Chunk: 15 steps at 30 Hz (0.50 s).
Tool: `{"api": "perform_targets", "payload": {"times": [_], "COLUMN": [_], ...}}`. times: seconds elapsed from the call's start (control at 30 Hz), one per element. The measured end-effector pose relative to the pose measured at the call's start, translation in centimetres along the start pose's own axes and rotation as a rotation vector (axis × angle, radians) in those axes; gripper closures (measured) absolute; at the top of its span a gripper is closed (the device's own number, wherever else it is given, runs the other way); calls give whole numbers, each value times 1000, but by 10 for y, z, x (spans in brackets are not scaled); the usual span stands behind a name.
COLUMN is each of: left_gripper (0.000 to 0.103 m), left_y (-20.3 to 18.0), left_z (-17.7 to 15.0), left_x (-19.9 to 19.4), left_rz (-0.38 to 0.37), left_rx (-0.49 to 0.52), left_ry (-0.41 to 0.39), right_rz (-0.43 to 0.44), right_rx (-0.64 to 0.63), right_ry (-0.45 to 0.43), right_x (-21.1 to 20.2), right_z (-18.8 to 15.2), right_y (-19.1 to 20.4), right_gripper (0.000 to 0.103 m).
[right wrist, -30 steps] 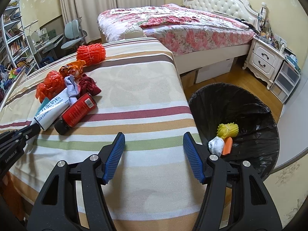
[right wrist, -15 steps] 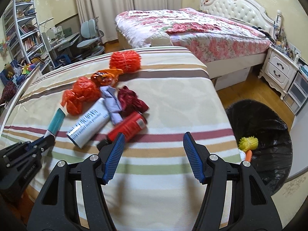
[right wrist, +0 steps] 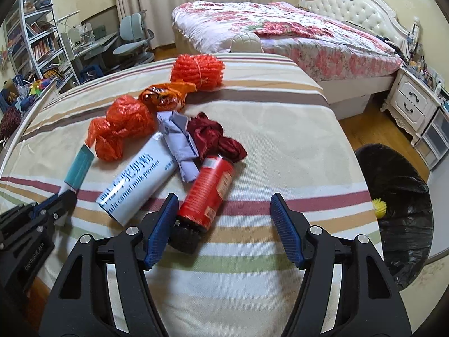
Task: Collect trash
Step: 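Grasp the white-and-teal marker with the left gripper, then grasp the red can with the right gripper while the left gripper holds the marker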
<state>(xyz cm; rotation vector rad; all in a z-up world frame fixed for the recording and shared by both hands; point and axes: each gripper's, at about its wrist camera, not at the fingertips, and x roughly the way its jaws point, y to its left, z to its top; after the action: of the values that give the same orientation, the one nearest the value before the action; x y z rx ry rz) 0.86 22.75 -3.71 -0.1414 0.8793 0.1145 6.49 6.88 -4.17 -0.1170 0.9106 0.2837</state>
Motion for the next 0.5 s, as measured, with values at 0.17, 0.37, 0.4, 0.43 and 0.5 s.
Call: {"api": "perform_targets", "payload": {"times": [0.17, 0.37, 0.4, 0.43, 0.5], "left_gripper": [93, 92, 90, 89, 82], "left_y": [2, 5, 5, 6, 8], "left_z": [1, 2, 2, 2, 2], "left_x": [1, 1, 1, 1, 0], "left_rz": [-7, -21, -21, -22, -26], "left_rx": [-3, -16, -19, -24, -32], "left_ry": [0, 1, 1, 0, -2], "right_rz": [-7, -18, -14, -10, -6], "right_rx": [-6, -53, -58, -60, -64], "right_ry": [-5, -13, -15, -17, -20], "right_x": [-2, -2, -2, -3, -4], "right_z": [0, 0, 0, -1, -2], "right_y": [-1, 7, 8, 8, 8], "right_gripper": [38, 63, 68, 72, 76]}}
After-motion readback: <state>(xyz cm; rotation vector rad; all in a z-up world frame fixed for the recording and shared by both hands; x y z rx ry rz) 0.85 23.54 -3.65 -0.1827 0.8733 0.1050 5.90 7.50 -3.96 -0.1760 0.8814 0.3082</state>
